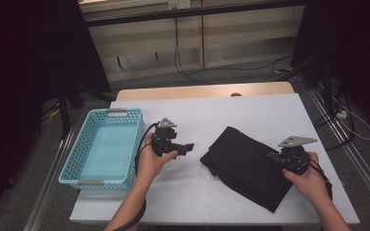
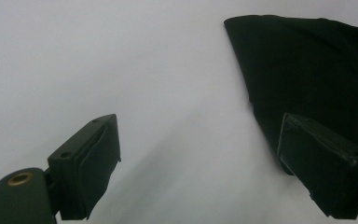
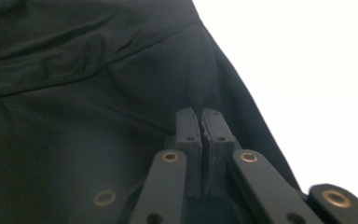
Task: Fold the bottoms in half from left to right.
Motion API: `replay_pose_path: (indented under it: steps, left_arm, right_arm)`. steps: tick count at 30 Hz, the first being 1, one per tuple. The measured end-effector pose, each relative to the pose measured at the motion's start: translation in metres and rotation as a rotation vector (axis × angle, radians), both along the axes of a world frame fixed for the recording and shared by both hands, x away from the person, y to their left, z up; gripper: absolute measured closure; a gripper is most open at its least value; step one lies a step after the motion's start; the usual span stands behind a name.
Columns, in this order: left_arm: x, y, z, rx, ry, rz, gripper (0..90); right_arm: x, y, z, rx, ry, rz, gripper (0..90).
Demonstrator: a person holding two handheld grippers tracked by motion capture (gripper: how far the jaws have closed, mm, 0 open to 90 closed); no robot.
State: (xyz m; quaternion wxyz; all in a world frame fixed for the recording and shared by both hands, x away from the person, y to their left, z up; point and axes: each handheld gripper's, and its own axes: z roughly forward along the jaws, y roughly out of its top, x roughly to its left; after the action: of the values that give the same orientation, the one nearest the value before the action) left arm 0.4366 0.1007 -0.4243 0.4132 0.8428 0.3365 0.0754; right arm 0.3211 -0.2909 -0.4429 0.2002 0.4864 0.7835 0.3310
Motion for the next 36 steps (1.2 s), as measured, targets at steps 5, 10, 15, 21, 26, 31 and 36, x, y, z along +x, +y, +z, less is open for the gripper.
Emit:
replay_pose_path:
  steps: [5,10,15,21,26,31,36]
  left_arm:
    - [0.000,0.000,-0.001,-0.008,0.004,0.008,12.9]
    - [0.000,0.001,0.001,-0.008,0.002,0.000,12.9]
    - [0.000,0.000,0.001,-0.004,0.006,-0.003,12.9]
    - [-0.001,-0.001,0.001,-0.006,0.005,-0.002,12.9]
    - [-0.001,0.001,0.001,-0.005,0.007,-0.002,12.9]
    - [-0.002,-0.001,0.001,-0.009,0.003,0.002,12.9]
    - [-0.002,-0.004,0.000,-0.014,0.011,-0.004,12.9]
  right_arm:
    - [-0.004,-0.004,0.003,0.011,-0.009,0.003,87.5]
    - [-0.010,-0.008,0.008,0.037,-0.023,0.002,87.6]
    - [-0.012,-0.012,0.004,0.033,-0.018,-0.014,85.9]
    - [-0.010,-0.010,-0.002,0.014,-0.008,-0.058,57.8]
    - [-0.011,-0.006,-0.008,-0.026,0.006,-0.023,73.8]
    - [-0.010,0.004,-0.007,-0.067,0.000,0.014,84.7]
    - [-0.014,-0.007,0.008,0.004,-0.028,-0.006,85.9]
